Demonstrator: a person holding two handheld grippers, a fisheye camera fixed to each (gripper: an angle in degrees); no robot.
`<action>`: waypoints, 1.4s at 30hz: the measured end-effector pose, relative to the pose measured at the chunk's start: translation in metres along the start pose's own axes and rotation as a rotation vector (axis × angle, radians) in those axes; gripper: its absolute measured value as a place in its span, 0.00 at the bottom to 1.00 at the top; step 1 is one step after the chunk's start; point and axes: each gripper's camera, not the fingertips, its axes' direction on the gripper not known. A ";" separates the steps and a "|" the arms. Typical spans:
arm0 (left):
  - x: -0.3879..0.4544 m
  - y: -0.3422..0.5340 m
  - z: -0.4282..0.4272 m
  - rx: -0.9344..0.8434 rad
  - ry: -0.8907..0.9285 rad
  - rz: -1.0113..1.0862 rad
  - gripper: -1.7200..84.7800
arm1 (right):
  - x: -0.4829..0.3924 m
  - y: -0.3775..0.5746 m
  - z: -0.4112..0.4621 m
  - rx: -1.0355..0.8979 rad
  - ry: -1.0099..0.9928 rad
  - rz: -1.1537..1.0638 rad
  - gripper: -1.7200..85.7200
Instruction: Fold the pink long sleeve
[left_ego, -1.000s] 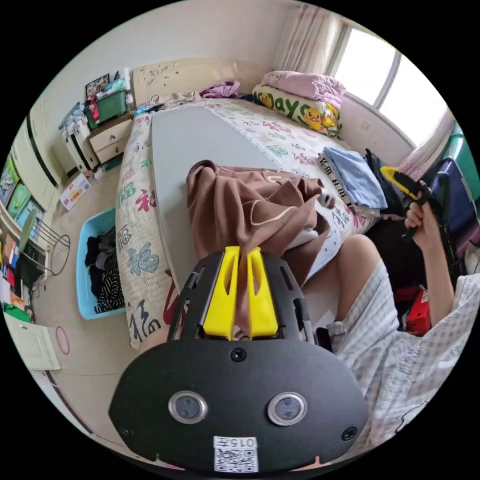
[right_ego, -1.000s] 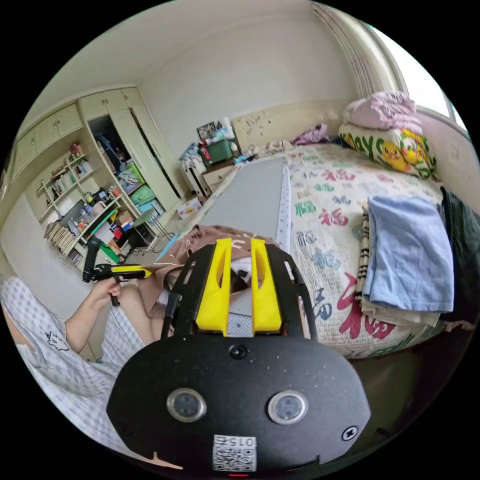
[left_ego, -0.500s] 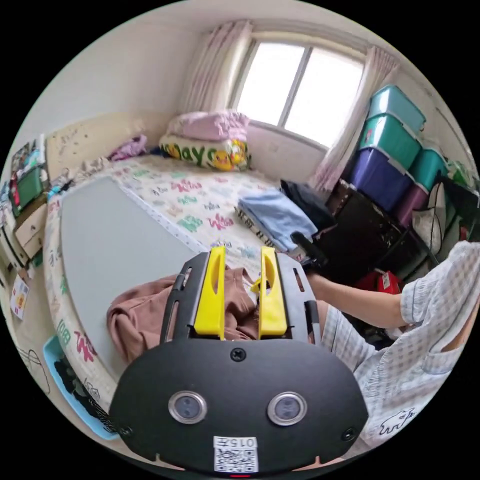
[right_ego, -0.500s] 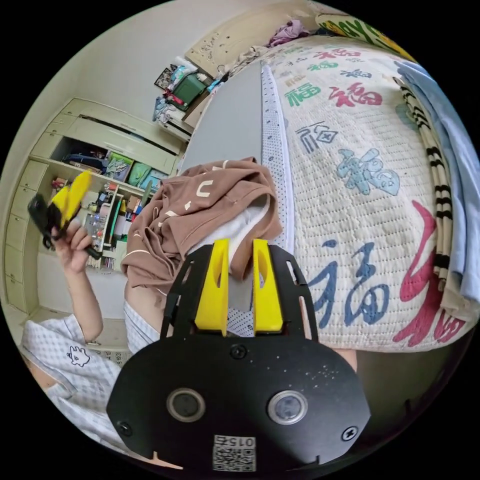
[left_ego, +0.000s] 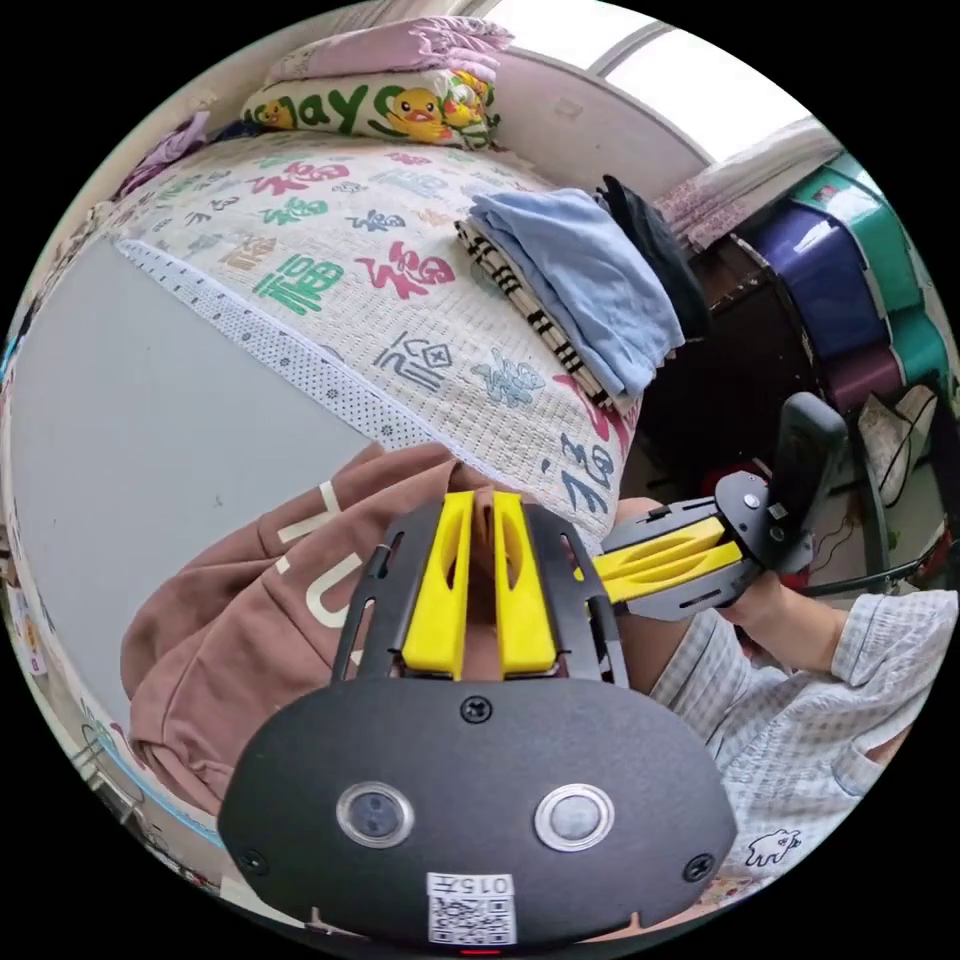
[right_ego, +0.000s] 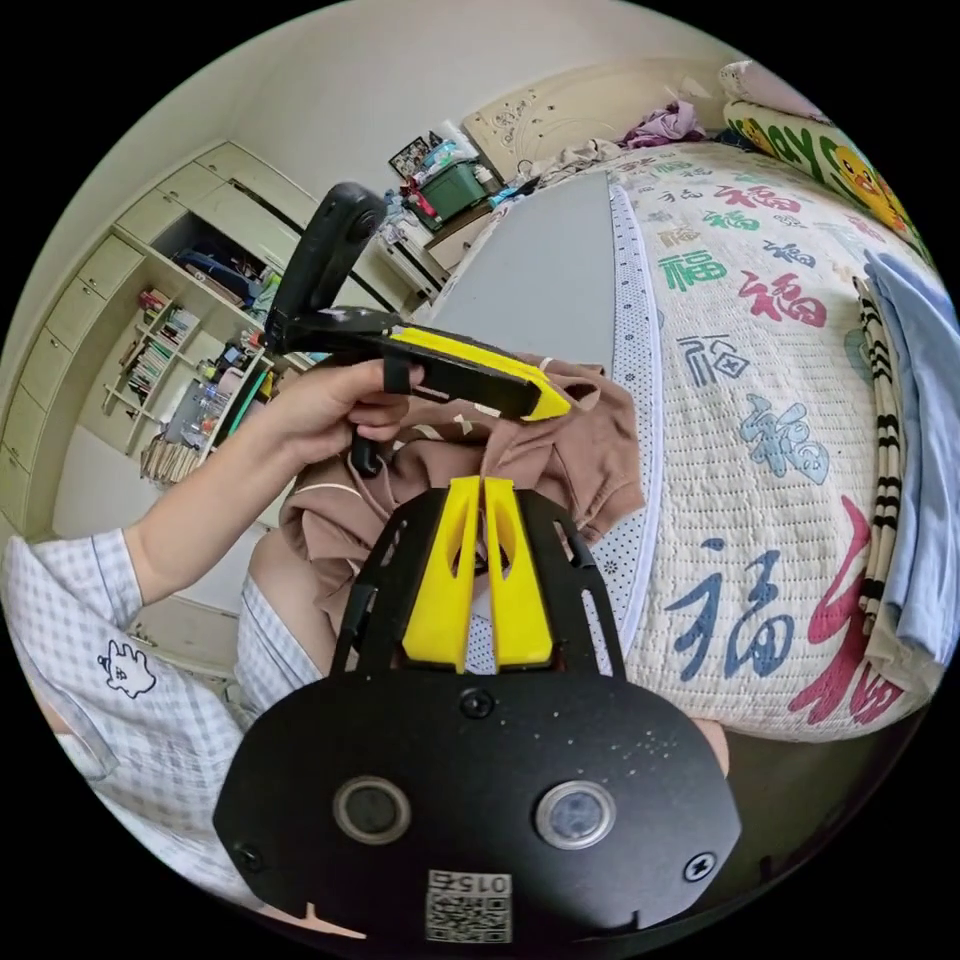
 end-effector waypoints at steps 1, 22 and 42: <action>-0.003 0.007 -0.008 0.034 0.006 -0.016 0.05 | 0.001 0.003 -0.002 0.011 -0.011 -0.004 0.03; -0.027 0.443 -0.192 0.801 -0.035 -0.615 0.04 | -0.081 -0.041 0.039 -0.007 0.038 -0.541 0.18; 0.019 0.330 -0.109 0.047 -0.412 0.130 0.18 | -0.127 -0.185 0.268 -0.683 0.019 -0.659 0.10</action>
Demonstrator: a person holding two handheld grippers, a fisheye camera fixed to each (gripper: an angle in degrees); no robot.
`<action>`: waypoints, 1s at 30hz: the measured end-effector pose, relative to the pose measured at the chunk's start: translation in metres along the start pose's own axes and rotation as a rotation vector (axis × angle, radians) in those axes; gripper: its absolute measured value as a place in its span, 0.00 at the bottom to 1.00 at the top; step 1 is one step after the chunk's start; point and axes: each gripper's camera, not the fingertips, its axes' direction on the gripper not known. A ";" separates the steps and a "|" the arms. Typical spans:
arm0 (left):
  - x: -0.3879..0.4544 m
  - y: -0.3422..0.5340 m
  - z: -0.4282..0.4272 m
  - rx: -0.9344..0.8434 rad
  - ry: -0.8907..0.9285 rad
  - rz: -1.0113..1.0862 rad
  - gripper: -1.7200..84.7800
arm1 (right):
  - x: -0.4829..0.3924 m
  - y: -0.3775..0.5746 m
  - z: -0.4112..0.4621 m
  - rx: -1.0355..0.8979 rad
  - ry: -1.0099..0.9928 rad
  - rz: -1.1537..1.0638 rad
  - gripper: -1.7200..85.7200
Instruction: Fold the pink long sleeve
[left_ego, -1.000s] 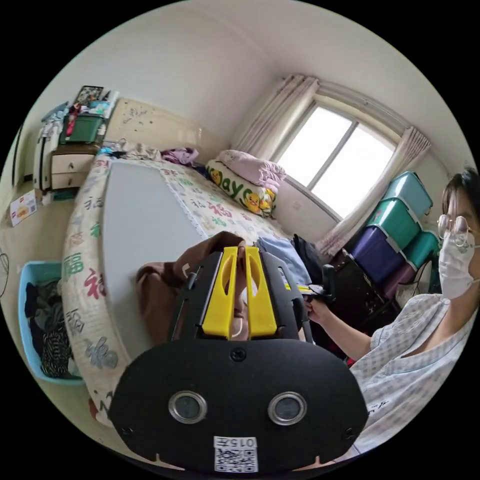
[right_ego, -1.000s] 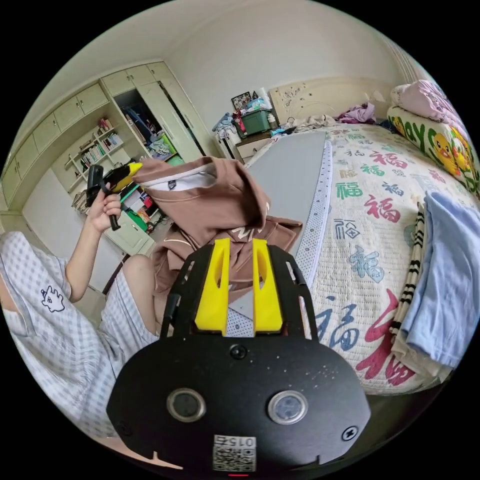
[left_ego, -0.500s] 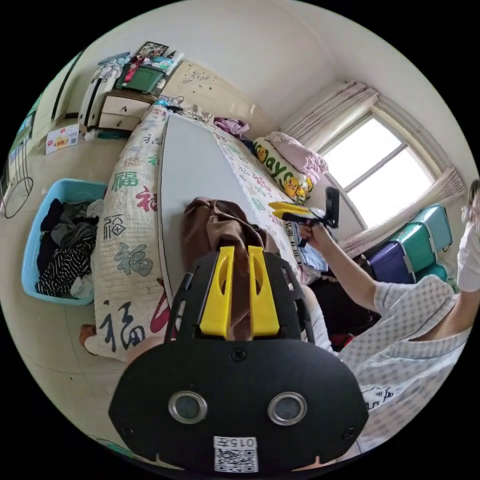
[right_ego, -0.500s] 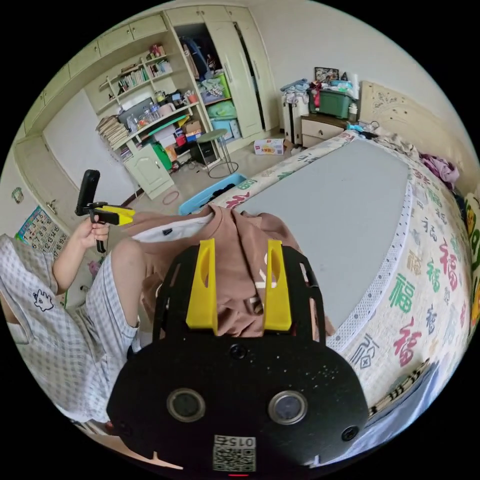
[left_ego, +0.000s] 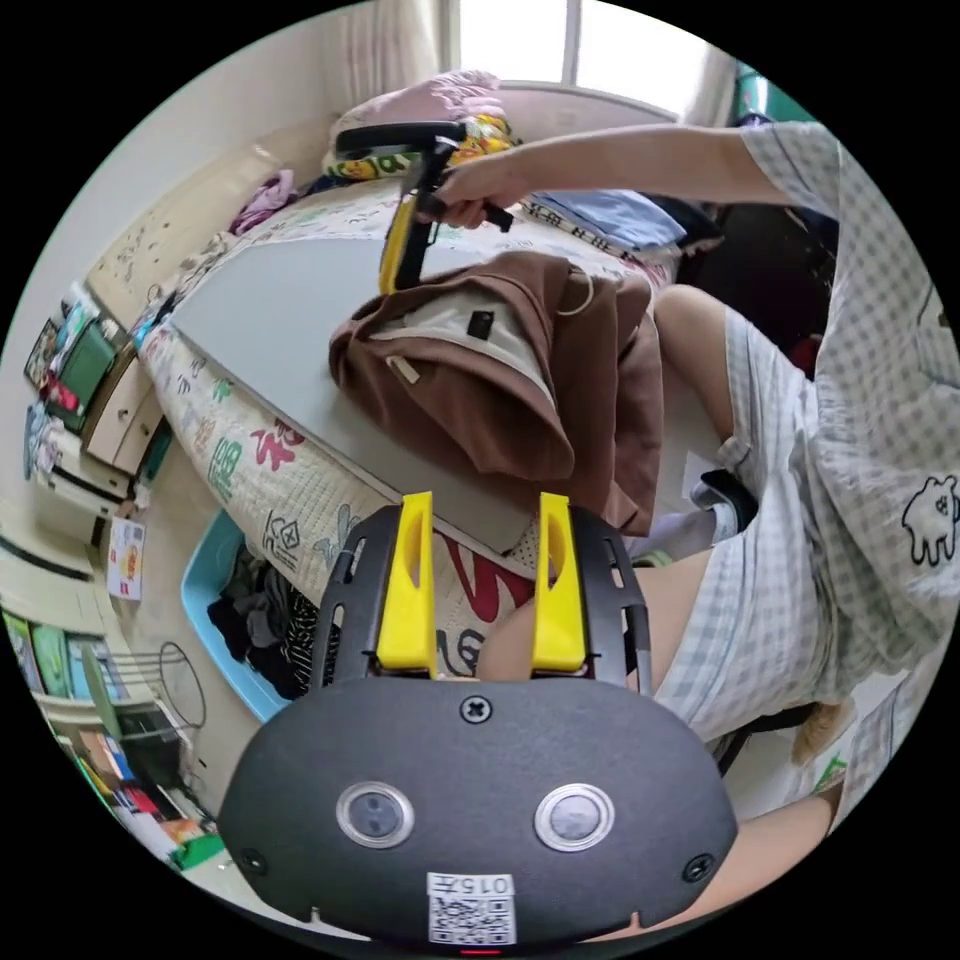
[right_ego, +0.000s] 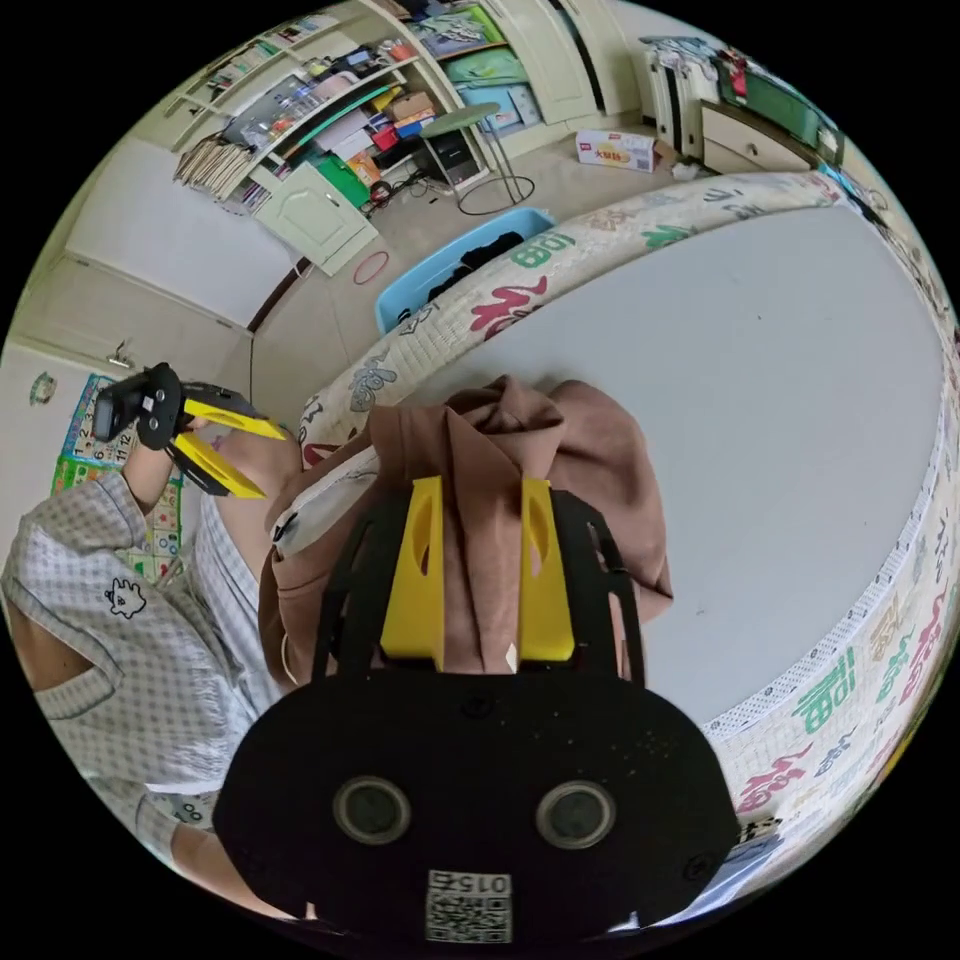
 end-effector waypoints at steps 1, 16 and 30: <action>0.004 -0.005 0.002 0.003 -0.004 0.021 0.18 | 0.001 0.000 0.000 0.000 -0.003 0.010 0.08; 0.076 -0.064 -0.028 0.238 -0.121 0.192 0.14 | -0.036 0.245 -0.103 0.535 0.084 0.380 0.03; 0.140 -0.073 -0.044 0.125 -0.305 0.380 0.14 | -0.060 0.245 -0.096 0.583 0.024 0.402 0.03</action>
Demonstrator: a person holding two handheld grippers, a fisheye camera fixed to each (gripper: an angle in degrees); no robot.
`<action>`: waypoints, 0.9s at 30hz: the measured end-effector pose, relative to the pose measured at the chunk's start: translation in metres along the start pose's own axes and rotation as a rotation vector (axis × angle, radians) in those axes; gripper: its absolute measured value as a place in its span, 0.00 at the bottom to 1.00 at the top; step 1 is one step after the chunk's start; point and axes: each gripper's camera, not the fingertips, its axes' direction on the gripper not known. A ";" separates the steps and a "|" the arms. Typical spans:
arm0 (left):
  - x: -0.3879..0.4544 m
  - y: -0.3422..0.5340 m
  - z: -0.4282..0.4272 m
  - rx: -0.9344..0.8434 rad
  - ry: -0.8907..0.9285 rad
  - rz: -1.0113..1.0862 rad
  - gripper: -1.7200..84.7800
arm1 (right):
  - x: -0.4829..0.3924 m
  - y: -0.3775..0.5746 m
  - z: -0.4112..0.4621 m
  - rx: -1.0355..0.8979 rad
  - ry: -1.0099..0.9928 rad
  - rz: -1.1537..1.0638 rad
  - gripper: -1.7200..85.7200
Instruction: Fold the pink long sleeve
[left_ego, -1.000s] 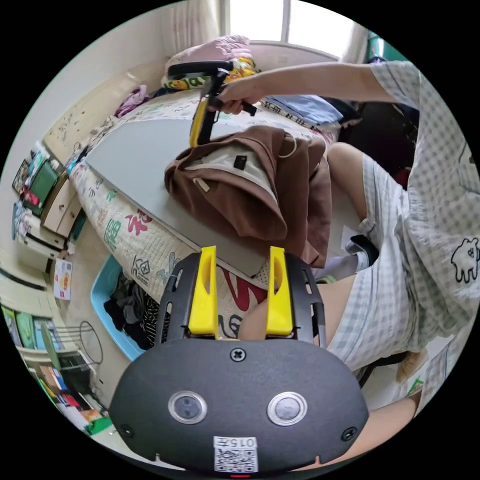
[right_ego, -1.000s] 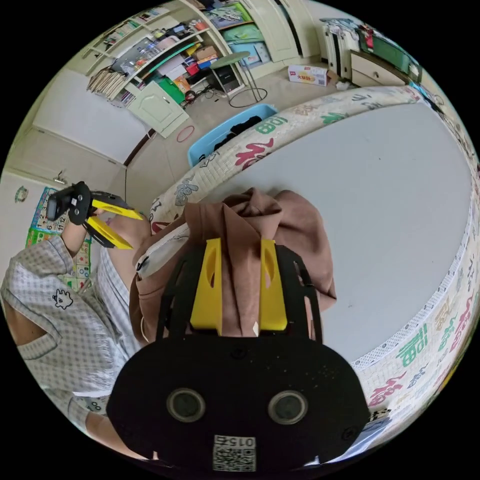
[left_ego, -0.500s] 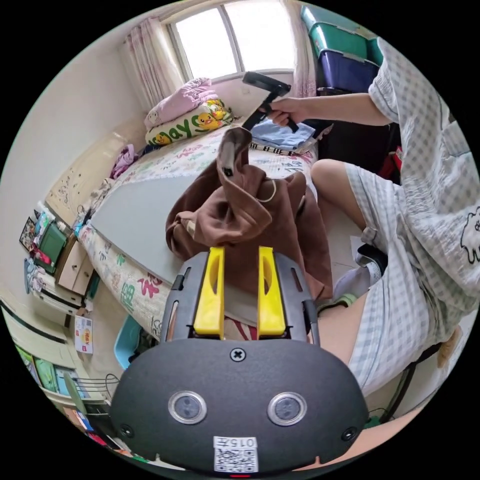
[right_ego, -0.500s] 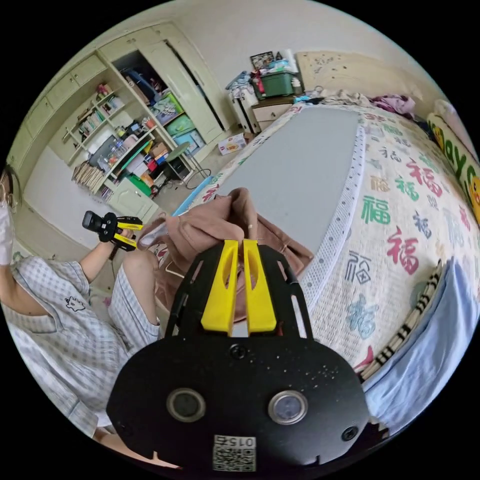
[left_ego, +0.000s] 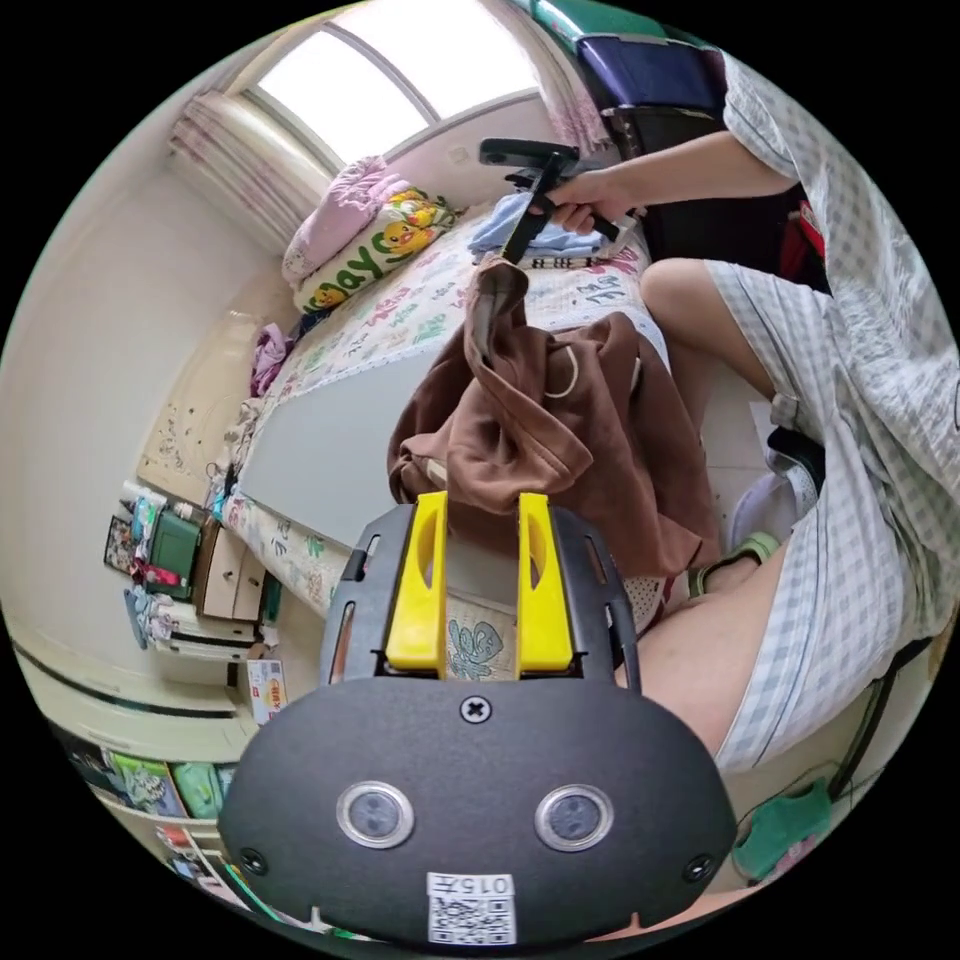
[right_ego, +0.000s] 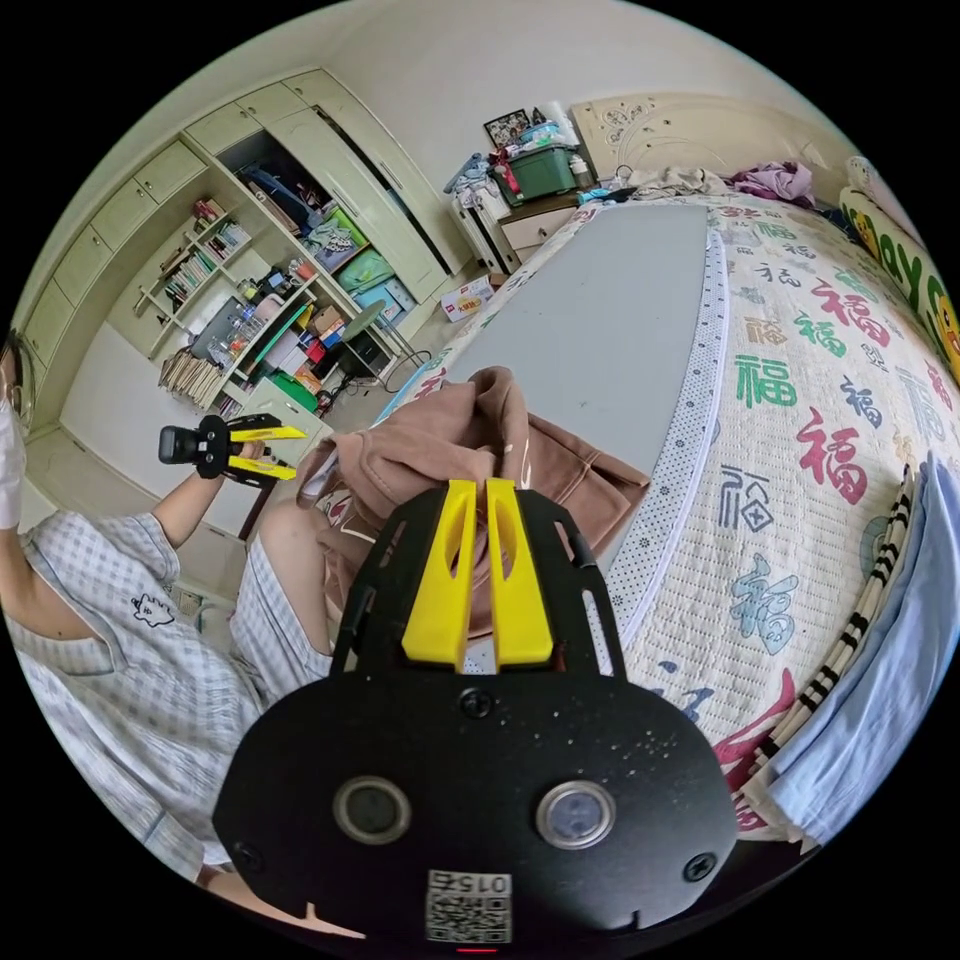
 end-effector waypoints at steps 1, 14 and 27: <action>0.005 -0.001 0.004 -0.018 0.017 0.027 0.14 | -0.001 0.000 0.000 -0.001 -0.001 0.001 0.03; 0.052 0.050 0.018 -0.008 -0.132 -0.109 0.03 | -0.035 0.009 -0.020 0.023 0.012 0.056 0.02; -0.036 0.176 -0.214 0.813 -0.160 -1.103 0.01 | -0.197 -0.019 -0.223 0.682 0.026 0.001 0.02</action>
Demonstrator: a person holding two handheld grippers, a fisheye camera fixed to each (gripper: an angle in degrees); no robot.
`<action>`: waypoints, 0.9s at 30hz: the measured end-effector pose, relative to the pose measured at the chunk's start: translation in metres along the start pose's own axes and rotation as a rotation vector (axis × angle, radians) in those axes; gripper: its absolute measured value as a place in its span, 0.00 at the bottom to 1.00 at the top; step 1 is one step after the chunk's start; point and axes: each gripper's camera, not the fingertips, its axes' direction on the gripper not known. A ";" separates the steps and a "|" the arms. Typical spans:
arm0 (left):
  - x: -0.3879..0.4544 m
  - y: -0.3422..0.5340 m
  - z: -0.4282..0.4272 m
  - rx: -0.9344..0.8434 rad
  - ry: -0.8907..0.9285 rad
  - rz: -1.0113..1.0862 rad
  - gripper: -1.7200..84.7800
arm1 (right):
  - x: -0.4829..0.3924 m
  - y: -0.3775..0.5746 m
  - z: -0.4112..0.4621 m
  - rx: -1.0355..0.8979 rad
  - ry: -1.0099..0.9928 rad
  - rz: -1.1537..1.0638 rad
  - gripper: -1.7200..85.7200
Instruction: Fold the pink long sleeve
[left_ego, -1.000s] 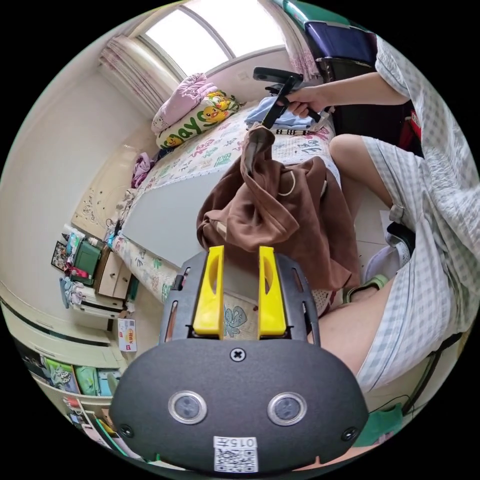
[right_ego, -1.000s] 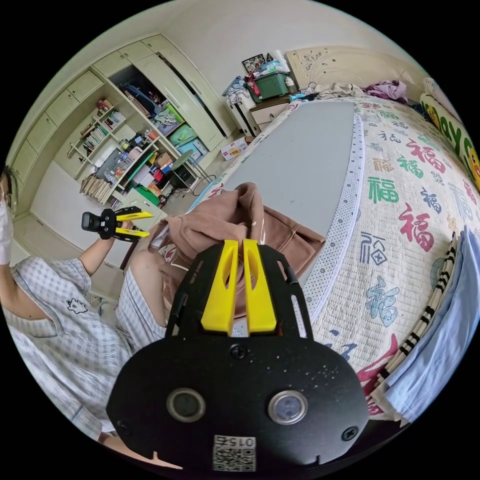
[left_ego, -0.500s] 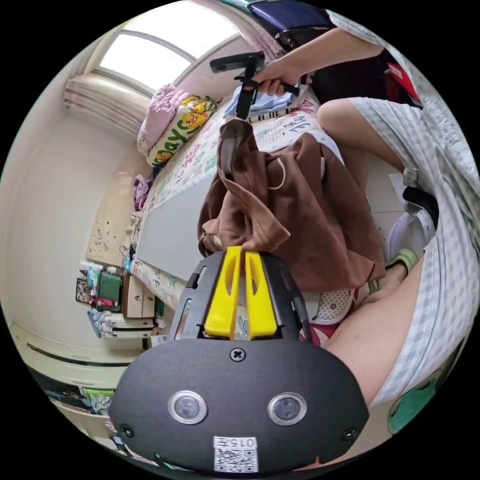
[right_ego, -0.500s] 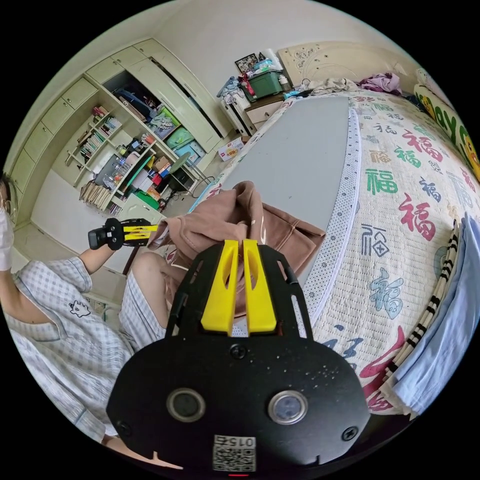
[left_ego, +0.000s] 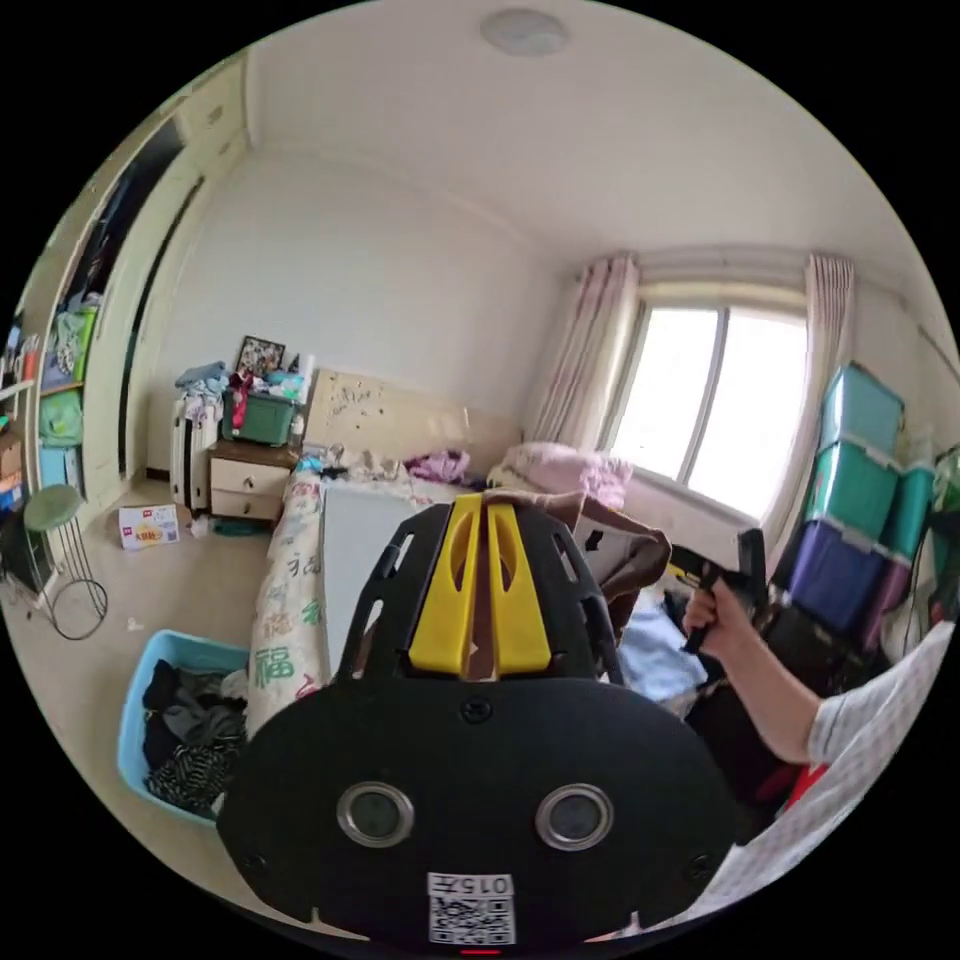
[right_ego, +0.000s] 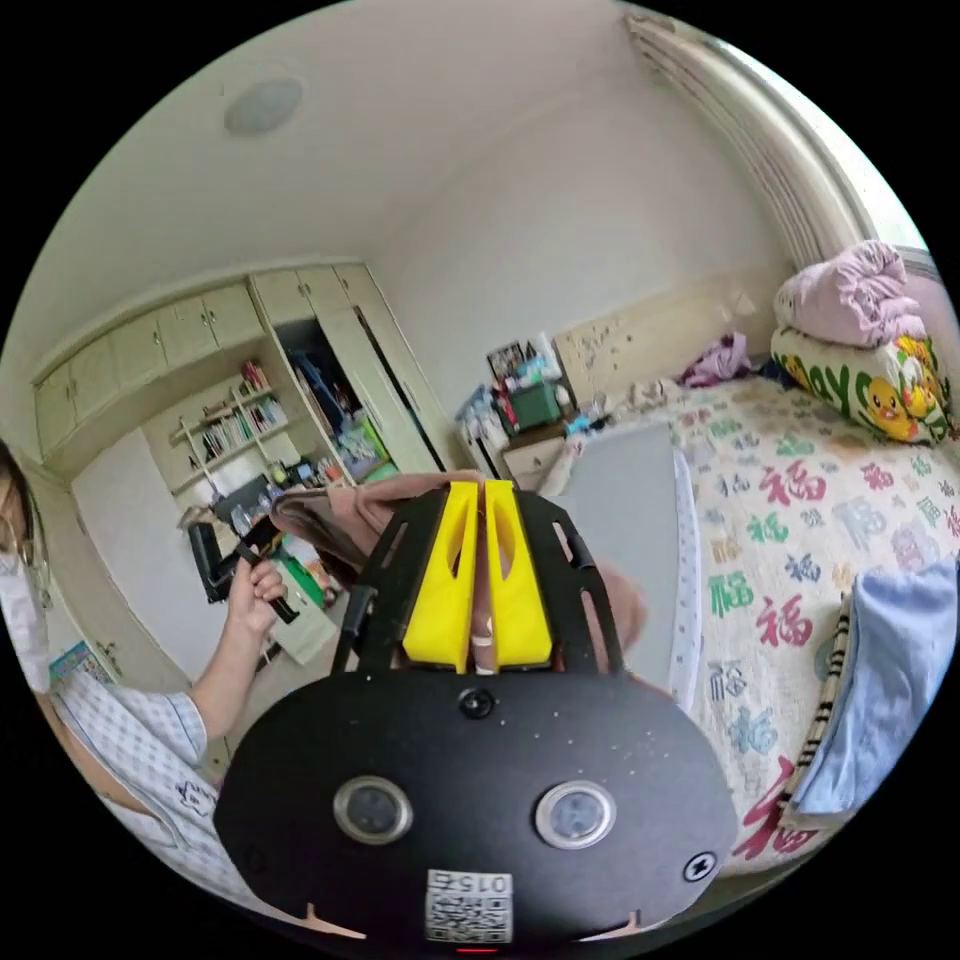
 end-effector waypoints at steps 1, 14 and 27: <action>0.001 -0.007 -0.013 0.040 0.009 -0.014 0.01 | -0.009 -0.008 -0.012 0.041 -0.020 -0.001 0.02; 0.139 -0.040 -0.230 0.683 0.027 0.152 0.01 | -0.207 -0.055 -0.224 0.688 -0.050 -0.216 0.02; 0.196 -0.017 -0.192 0.894 -0.424 0.455 0.01 | -0.235 -0.038 -0.197 0.891 0.268 -0.422 0.02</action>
